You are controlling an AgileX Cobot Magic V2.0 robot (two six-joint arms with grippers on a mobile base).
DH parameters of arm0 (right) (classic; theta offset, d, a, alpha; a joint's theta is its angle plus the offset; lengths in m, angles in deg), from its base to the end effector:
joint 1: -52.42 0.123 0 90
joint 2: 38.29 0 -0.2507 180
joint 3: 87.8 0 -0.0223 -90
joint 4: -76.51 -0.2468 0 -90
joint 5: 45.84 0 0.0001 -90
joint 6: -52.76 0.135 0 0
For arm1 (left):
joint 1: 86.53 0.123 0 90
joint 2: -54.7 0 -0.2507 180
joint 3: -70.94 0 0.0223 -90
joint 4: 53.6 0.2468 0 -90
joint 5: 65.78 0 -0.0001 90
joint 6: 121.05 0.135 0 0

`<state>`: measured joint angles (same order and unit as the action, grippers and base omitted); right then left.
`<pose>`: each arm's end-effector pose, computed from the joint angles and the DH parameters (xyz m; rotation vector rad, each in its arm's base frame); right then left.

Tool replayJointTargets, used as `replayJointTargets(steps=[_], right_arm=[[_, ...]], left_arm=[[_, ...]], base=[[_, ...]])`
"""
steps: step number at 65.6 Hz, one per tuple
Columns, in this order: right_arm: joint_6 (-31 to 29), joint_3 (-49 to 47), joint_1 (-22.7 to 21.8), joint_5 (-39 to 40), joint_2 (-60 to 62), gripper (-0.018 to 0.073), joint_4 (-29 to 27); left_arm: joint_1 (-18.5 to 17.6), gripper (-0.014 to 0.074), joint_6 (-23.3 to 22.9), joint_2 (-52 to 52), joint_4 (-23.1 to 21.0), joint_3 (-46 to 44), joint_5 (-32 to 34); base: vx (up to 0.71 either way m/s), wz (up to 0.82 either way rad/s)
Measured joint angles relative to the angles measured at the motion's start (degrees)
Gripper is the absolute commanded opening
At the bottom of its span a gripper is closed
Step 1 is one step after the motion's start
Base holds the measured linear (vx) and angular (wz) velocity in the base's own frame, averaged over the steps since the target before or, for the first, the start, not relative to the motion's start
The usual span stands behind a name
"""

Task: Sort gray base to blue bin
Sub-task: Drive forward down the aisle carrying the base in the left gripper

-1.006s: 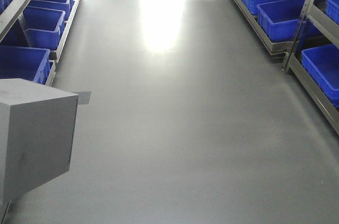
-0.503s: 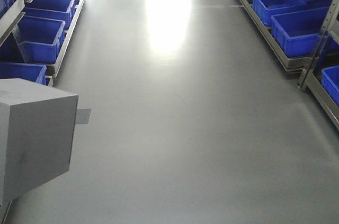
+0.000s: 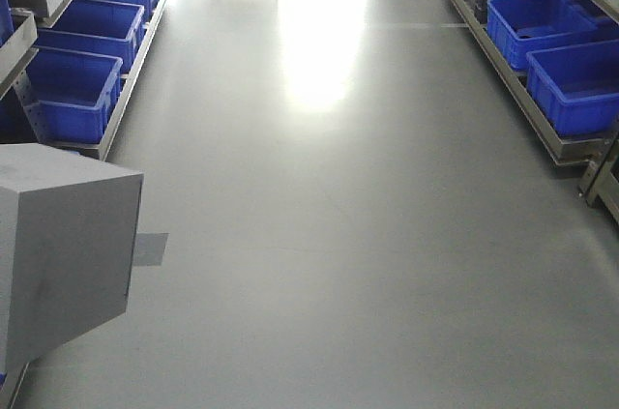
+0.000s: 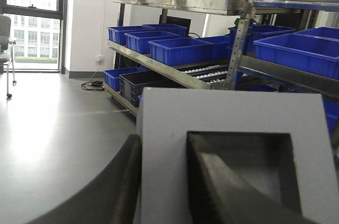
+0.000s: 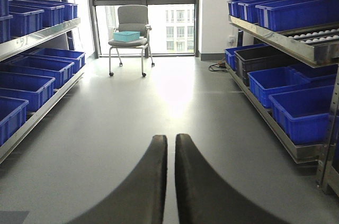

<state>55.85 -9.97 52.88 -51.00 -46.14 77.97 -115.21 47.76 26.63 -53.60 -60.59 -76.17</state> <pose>0.1311 0.0007 0.1960 0.0181 1.5854 0.0268 0.1302 -0.0712 0.3272 0.2346 1.5250 -0.5551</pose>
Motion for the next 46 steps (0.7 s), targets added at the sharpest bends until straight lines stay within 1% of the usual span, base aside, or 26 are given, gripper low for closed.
replayJointTargets(steps=[24, 46], right_arm=[[0.00, 0.00, 0.00, 0.00, 0.00, -0.0004, 0.00], [0.00, 0.00, 0.00, 0.00, 0.00, -0.0004, 0.00]], left_arm=[[0.00, -0.0005, 0.00, 0.00, 0.00, 0.00, 0.00], [0.00, -0.0005, 0.00, 0.00, 0.00, 0.00, 0.00]], base=[[0.33, 0.07], [0.32, 0.17]])
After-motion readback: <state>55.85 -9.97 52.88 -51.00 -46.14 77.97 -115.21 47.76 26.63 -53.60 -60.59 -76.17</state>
